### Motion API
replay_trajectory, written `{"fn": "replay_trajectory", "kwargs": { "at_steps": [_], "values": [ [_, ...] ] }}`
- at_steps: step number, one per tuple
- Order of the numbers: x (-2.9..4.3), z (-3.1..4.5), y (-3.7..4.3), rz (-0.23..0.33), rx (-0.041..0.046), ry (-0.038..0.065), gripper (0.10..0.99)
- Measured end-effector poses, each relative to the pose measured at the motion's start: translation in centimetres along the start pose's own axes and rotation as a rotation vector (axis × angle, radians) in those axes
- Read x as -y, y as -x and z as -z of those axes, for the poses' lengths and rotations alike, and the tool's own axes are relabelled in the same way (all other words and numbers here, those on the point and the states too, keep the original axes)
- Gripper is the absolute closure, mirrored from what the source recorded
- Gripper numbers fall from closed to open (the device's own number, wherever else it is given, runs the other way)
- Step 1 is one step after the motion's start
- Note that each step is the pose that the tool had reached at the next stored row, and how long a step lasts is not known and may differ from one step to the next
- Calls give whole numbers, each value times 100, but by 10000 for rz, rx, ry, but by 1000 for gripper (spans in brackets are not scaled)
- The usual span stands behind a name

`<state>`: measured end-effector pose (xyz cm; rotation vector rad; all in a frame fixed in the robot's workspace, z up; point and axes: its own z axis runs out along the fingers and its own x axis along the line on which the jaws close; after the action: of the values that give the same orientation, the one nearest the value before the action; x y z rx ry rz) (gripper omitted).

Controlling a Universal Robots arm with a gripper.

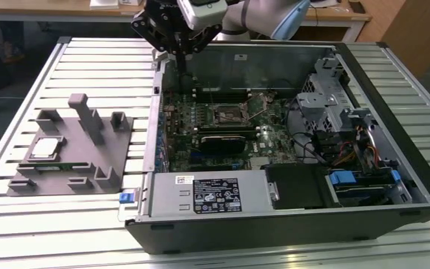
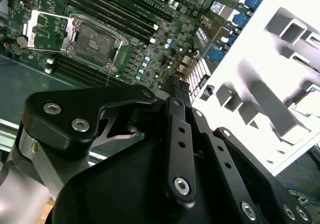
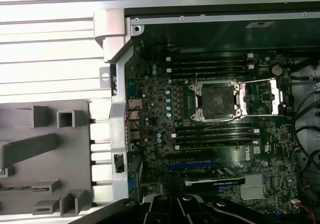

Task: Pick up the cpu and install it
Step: 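Reach for the cpu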

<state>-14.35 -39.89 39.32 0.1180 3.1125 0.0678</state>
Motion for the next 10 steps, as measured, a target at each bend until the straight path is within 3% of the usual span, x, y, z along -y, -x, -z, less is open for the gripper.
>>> {"fn": "replay_trajectory", "kwargs": {
  "at_steps": [10],
  "values": [
    [6,1,-71,0,0,0,980]
  ]
}}
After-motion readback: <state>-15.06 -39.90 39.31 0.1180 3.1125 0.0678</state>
